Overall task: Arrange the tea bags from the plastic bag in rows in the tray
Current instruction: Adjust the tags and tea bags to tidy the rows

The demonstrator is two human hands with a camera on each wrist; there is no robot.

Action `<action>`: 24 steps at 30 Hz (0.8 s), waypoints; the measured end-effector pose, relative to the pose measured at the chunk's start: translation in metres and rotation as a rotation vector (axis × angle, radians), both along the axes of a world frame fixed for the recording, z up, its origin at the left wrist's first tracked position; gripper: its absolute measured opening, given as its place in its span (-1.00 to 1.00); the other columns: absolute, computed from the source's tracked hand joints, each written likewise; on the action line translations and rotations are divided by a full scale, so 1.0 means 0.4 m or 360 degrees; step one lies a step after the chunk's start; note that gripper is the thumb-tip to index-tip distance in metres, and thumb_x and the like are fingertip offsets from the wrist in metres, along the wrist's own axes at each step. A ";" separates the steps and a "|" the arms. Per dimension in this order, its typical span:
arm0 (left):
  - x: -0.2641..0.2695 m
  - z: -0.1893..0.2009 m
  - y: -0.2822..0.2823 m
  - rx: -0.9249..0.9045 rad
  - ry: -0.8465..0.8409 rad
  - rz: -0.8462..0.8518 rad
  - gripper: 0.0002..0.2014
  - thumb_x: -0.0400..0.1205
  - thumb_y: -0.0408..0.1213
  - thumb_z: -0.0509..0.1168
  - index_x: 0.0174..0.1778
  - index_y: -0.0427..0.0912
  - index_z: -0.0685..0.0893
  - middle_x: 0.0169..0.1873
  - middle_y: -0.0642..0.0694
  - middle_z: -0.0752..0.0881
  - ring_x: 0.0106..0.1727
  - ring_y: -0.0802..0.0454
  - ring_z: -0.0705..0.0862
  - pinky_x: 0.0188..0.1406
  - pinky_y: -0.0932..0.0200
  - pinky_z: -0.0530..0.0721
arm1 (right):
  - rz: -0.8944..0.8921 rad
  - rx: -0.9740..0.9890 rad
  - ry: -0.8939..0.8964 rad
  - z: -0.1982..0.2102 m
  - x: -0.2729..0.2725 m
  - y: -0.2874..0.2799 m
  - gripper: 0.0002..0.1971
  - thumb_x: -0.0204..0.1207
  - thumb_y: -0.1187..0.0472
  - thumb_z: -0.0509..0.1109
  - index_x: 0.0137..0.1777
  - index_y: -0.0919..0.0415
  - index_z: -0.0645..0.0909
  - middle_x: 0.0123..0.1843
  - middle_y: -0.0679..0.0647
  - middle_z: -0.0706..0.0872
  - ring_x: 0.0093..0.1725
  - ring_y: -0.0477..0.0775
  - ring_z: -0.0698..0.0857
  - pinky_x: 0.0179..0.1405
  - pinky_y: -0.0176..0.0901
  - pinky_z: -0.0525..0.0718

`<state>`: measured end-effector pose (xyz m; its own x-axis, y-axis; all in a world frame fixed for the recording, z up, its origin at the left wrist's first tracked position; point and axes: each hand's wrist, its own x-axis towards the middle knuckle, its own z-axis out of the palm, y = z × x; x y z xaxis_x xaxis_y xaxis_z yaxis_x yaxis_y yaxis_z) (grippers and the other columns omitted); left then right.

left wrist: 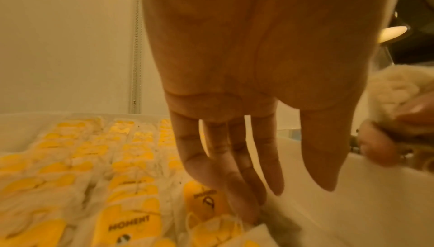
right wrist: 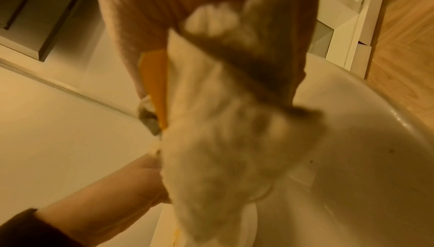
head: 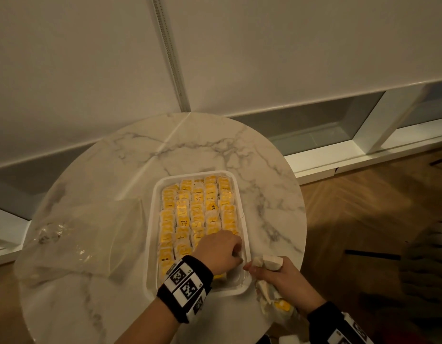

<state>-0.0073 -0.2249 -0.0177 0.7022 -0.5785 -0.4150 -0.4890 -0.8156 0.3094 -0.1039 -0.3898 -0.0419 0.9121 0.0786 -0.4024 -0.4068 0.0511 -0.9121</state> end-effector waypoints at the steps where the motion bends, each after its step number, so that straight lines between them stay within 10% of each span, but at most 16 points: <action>1: -0.007 0.008 0.008 -0.0094 0.0010 0.0041 -0.78 0.64 -0.04 0.31 0.13 0.00 0.68 0.05 0.01 0.67 0.07 0.02 0.62 -0.14 0.13 0.50 | 0.0001 0.0007 0.0001 0.005 0.000 0.001 -0.90 0.52 0.24 0.51 -0.04 0.20 0.85 -0.07 0.11 0.87 0.00 -0.01 0.81 -0.03 -0.31 0.68; 13: -0.125 0.056 0.122 -0.1394 0.0405 0.0704 -0.96 0.59 -0.22 0.48 -0.11 -0.07 0.83 -0.14 0.15 0.81 -0.13 0.23 0.73 -0.14 0.31 0.64 | 0.0297 0.0222 0.0010 0.072 0.027 0.075 -0.85 0.48 0.39 0.46 0.00 0.27 0.81 -0.11 0.08 0.86 -0.05 -0.07 0.81 -0.05 -0.31 0.66; 24: -0.107 0.030 0.173 -0.1424 0.0383 0.0910 -0.87 0.58 -0.29 0.49 -0.26 0.01 0.77 -0.35 0.15 0.76 -0.30 0.14 0.71 -0.22 0.25 0.66 | 0.0331 0.0225 0.0137 0.081 0.024 0.115 -0.84 0.48 0.36 0.50 0.04 0.27 0.78 -0.16 0.12 0.83 -0.21 -0.03 0.78 -0.15 -0.21 0.69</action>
